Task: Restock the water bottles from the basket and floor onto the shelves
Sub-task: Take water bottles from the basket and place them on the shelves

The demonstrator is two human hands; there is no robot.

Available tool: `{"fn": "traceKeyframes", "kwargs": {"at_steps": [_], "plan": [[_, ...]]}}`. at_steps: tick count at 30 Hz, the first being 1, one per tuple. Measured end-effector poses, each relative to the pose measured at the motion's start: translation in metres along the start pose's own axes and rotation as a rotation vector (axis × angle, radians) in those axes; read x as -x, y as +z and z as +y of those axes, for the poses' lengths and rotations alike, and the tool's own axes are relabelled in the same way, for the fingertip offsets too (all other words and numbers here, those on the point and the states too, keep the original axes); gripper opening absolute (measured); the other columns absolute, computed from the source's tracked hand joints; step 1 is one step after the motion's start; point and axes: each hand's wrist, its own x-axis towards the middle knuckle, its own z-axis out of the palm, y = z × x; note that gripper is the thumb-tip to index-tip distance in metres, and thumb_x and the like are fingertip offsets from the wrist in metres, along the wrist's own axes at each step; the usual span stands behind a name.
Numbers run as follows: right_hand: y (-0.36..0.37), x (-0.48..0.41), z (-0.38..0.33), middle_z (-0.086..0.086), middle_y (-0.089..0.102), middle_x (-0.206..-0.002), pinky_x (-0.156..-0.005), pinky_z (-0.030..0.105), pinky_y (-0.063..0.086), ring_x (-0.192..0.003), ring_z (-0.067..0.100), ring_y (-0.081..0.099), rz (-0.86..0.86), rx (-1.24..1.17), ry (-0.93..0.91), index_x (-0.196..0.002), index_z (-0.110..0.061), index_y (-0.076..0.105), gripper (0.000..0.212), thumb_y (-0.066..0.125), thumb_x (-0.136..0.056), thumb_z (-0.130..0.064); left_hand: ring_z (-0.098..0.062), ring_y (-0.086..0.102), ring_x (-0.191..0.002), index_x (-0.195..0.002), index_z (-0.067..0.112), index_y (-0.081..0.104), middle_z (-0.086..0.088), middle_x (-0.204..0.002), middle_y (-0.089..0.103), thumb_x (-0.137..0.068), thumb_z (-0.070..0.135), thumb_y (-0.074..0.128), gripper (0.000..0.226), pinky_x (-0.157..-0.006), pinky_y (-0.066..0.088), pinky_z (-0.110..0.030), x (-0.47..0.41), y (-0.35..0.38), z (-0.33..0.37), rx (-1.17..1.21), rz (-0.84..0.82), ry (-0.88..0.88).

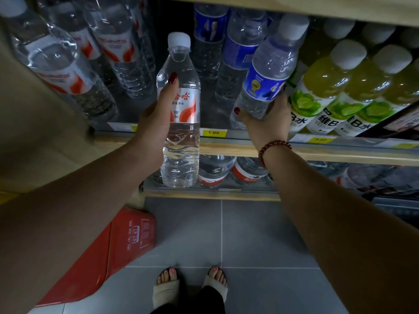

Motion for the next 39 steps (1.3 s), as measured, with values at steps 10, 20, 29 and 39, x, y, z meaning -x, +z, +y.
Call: {"fn": "traceKeyframes", "kwargs": {"at_steps": [10, 20, 29, 39], "plan": [[-0.006, -0.007, 0.011, 0.002, 0.064, -0.116, -0.089, 0.038, 0.053, -0.102, 0.017, 0.062, -0.021, -0.004, 0.008, -0.120, -0.015, 0.054, 0.067, 0.084, -0.062, -0.033, -0.021, 0.072, -0.096, -0.119, 0.026, 0.065, 0.000, -0.105, 0.075, -0.048, 0.077, 0.068, 0.088, -0.093, 0.053, -0.047, 0.000, 0.005, 0.004, 0.004, 0.037, 0.007], [-0.020, 0.043, -0.006, -0.008, 0.068, -0.103, -0.081, 0.017, 0.053, -0.093, -0.004, 0.064, 0.038, -0.259, 0.072, -0.110, -0.012, 0.059, 0.046, 0.082, -0.070, -0.015, -0.021, 0.070, -0.101, -0.116, 0.026, 0.068, 0.000, -0.106, 0.074, -0.060, 0.076, 0.064, 0.076, -0.098, 0.049, -0.047, 0.013, -0.003, 0.010, -0.021, -0.021, 0.042], [0.013, 0.102, -0.063, -0.001, 0.073, -0.097, -0.082, 0.024, 0.055, -0.093, 0.011, 0.068, -0.505, -0.404, 0.190, -0.100, -0.018, 0.068, 0.030, 0.079, -0.073, -0.024, -0.024, 0.067, -0.107, -0.118, 0.029, 0.067, -0.002, -0.114, 0.072, -0.044, 0.085, 0.070, 0.093, -0.101, 0.046, -0.048, 0.026, -0.022, 0.021, 0.020, -0.033, 0.038], [0.040, 0.099, -0.097, -0.001, 0.075, -0.091, -0.078, 0.029, 0.058, -0.088, 0.013, 0.071, -0.688, -0.427, 0.223, -0.094, -0.017, 0.071, 0.023, 0.080, -0.073, -0.019, -0.020, 0.070, -0.100, -0.100, 0.029, 0.070, -0.001, -0.104, 0.075, -0.066, 0.063, 0.076, 0.048, -0.097, 0.050, -0.049, 0.044, -0.048, 0.017, 0.063, 0.025, 0.128]]}}
